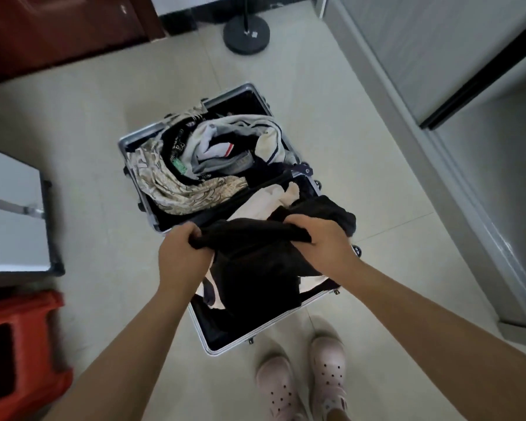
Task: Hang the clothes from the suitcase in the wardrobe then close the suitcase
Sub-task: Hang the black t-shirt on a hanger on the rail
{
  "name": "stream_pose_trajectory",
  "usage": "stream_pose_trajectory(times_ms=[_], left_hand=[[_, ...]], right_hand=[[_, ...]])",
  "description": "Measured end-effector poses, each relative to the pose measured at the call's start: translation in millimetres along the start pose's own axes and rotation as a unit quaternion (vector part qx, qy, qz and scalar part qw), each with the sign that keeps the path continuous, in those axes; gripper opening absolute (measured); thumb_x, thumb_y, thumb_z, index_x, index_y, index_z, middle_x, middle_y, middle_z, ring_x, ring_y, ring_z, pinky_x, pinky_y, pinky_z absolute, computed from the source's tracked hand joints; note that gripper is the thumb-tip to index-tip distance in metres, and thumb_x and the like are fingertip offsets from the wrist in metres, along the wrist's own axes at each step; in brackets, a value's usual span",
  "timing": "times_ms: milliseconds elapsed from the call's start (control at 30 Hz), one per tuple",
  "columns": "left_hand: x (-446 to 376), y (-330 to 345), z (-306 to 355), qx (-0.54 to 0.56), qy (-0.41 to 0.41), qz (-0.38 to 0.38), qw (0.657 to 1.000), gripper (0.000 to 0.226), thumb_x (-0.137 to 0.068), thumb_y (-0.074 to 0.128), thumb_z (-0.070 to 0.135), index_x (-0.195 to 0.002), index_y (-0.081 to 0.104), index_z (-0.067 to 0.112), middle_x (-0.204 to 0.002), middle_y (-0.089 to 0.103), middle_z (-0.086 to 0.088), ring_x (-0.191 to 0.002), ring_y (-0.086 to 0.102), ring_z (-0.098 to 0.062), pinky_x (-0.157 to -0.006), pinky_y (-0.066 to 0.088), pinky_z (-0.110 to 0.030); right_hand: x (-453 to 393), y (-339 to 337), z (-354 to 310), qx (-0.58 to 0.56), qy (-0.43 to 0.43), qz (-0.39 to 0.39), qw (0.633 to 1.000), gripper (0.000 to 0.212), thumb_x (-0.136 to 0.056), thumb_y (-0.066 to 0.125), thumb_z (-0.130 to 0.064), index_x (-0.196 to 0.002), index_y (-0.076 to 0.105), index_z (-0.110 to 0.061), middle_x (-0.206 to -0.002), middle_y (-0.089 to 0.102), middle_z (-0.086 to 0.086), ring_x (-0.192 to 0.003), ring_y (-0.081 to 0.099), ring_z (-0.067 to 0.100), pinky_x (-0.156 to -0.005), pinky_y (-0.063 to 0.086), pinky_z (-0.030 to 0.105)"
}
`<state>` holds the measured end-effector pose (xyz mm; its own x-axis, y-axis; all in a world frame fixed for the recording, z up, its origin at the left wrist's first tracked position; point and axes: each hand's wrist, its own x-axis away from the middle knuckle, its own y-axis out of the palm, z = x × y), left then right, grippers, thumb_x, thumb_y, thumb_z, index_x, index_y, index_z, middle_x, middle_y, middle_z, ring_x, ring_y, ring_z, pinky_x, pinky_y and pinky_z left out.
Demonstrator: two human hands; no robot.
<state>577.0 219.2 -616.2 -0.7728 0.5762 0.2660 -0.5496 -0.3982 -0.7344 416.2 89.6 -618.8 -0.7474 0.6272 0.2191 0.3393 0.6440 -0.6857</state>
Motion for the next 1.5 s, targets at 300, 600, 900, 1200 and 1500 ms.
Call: stream_pose_trajectory(times_ms=[300,600,900,1200,1500], left_hand=[[12.6,-101.1,121.4,0.388,-0.041,-0.176,0.904,0.063,-0.068,0.058,0.056,-0.118,0.049,0.019,-0.100,0.065,0.004,-0.090,0.063,-0.013,-0.081,0.048,-0.030],[43.6,-189.9,277.4,0.244,0.128,-0.253,0.927,0.043,-0.089,0.032,-0.011,-0.120,0.050,0.012,-0.107,0.057,0.002,-0.095,0.055,-0.011,-0.083,0.048,-0.016],[102.7,-258.7,396.9,0.064,0.296,-0.267,0.915,0.019,-0.089,0.059,0.020,-0.105,0.063,0.011,-0.101,0.063,-0.003,-0.093,0.058,-0.014,-0.091,0.046,-0.027],[178.9,-290.5,521.1,0.160,0.442,-0.104,0.876,0.027,-0.096,0.045,0.020,-0.070,0.053,0.023,-0.068,0.050,0.008,-0.064,0.045,-0.005,-0.054,0.033,-0.010],[262.3,-236.3,666.8,0.060,0.618,-0.066,0.781,0.033,-0.091,0.049,0.008,-0.059,0.040,0.010,-0.057,0.037,-0.001,-0.055,0.033,-0.011,-0.049,0.026,-0.019]], right_hand=[[18.8,-143.9,-123.8,-0.225,-0.037,0.116,0.967,0.035,-0.085,0.054,0.006,-0.094,0.060,-0.027,-0.079,0.056,-0.028,-0.073,0.053,-0.024,-0.070,0.037,-0.003],[49.2,-291.4,-221.9,-0.378,-0.080,0.243,0.890,0.039,-0.090,0.046,0.002,-0.075,0.058,-0.032,-0.061,0.062,-0.024,-0.062,0.057,-0.012,-0.066,0.044,0.006],[155.1,-436.5,-287.2,-0.386,-0.173,0.357,0.833,0.024,-0.091,0.049,-0.006,-0.080,0.059,-0.025,-0.063,0.064,-0.019,-0.063,0.057,-0.008,-0.062,0.046,0.008],[293.1,-521.4,-243.9,-0.214,-0.227,0.297,0.902,0.039,-0.072,0.063,0.002,-0.058,0.062,-0.034,-0.059,0.057,-0.016,-0.059,0.050,-0.004,-0.056,0.039,0.009],[319.0,-582.1,-188.7,-0.257,-0.083,0.198,0.942,0.068,-0.058,0.079,-0.023,-0.114,0.044,-0.041,-0.109,0.058,-0.013,-0.092,0.061,-0.002,-0.077,0.049,0.010]])
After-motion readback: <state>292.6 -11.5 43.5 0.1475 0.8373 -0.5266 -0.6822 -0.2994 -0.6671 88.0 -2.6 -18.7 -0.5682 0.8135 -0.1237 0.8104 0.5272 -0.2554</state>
